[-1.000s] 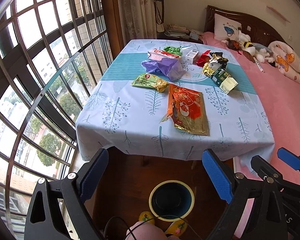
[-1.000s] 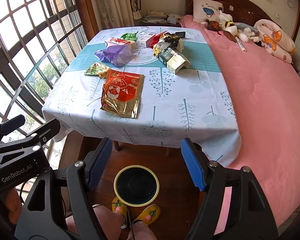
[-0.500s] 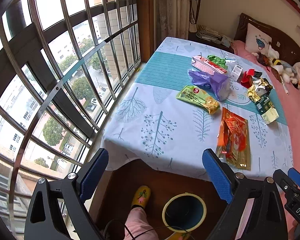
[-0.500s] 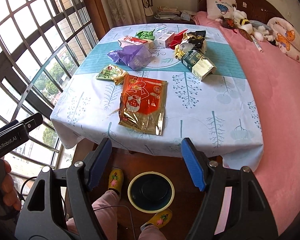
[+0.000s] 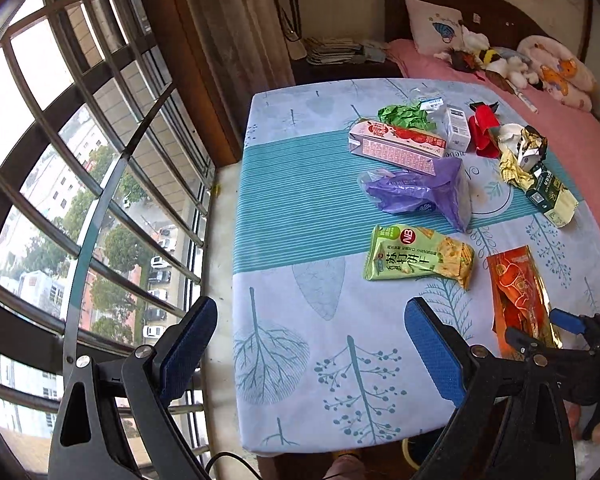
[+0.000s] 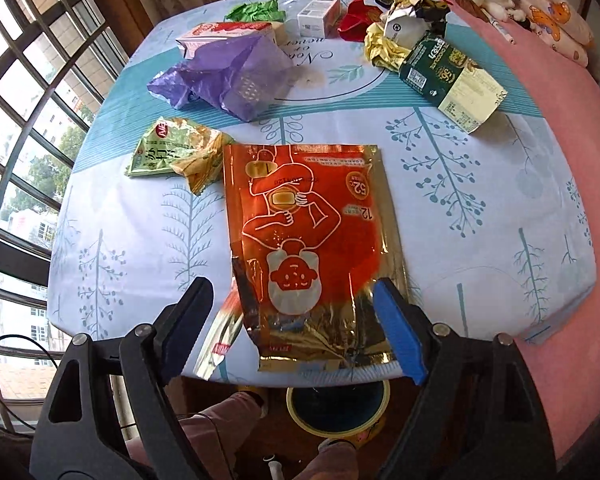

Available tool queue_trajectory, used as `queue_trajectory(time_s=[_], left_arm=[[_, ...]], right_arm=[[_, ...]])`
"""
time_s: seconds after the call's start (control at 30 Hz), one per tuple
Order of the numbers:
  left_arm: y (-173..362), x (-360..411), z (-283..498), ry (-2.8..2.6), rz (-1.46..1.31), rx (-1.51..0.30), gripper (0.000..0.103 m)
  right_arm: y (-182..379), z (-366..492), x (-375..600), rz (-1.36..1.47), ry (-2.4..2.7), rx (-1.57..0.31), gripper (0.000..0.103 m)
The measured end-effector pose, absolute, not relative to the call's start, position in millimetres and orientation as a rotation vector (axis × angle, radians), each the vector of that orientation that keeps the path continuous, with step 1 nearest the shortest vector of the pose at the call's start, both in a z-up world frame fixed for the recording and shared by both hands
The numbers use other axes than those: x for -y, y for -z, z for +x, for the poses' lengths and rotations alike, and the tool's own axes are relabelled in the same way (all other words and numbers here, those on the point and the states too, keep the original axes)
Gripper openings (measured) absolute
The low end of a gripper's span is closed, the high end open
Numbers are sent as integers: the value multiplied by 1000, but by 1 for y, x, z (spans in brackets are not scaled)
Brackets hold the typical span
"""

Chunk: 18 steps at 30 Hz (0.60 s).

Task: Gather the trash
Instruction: 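Grasp the orange-gold bag with the right tool while the left tool approaches the green cracker packet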

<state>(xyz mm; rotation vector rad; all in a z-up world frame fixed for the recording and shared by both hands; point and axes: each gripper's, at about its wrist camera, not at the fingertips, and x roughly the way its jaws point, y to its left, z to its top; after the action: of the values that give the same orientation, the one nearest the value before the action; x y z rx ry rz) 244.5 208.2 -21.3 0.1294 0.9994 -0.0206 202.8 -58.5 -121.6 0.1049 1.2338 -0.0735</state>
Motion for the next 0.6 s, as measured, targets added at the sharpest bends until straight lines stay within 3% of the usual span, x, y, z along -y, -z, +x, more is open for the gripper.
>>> queue_trajectory(time_s=[0.33, 0.43, 0.5, 0.6], left_arm=[[64, -146, 304, 296, 322, -1007, 96], [71, -124, 314, 384, 394, -1001, 96], [79, -108, 318, 453, 471, -997, 96], [90, -91, 324, 527, 583, -991, 96]], right_arm=[[152, 226, 71, 83, 168, -1287, 78], [153, 228, 73, 85, 176, -1268, 67], [151, 228, 77, 105, 176, -1260, 53], [144, 225, 79, 139, 189, -1262, 39]])
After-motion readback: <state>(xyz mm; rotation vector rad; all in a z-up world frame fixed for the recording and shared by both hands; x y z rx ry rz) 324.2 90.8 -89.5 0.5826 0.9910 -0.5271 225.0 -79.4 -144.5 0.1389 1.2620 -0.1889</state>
